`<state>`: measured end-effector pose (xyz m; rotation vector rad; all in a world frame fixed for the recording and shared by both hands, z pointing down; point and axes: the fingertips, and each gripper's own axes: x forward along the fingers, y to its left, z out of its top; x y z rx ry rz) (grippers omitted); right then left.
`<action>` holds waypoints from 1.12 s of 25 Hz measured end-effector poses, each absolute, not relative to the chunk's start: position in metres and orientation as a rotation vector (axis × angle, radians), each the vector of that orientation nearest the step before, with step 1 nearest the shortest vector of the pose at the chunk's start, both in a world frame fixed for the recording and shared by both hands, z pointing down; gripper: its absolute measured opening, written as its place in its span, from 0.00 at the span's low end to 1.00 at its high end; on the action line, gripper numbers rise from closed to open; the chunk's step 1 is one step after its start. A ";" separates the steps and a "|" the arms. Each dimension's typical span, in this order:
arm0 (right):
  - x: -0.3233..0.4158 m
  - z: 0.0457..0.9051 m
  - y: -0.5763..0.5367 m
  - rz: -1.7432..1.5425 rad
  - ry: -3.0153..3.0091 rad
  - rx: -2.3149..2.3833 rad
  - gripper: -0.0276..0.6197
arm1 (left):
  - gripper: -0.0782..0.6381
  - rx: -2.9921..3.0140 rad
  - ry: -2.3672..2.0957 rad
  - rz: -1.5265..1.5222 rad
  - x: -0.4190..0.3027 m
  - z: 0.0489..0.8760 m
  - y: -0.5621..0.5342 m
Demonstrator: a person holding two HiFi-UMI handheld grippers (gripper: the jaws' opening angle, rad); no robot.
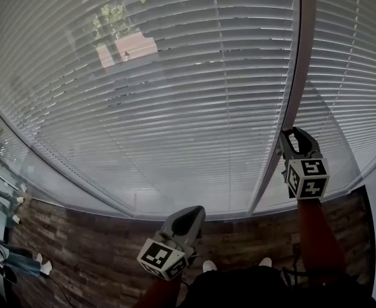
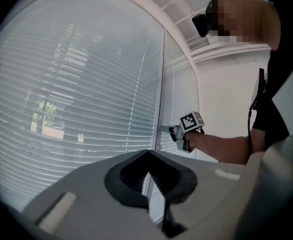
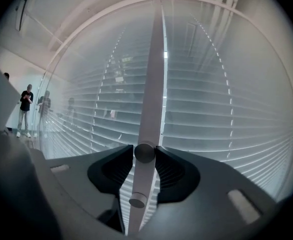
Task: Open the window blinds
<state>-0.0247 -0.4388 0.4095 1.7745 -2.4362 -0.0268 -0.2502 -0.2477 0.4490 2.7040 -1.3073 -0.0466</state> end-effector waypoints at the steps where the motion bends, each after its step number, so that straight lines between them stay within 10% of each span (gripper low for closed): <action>1: -0.026 0.413 -0.440 -0.041 -2.422 1.781 0.27 | 0.11 2.705 -1.311 -0.033 -0.252 0.453 -0.249; 28: -0.035 0.409 -0.448 -0.924 -1.677 1.385 0.27 | 0.11 2.711 -1.244 -0.043 -0.240 0.448 -0.253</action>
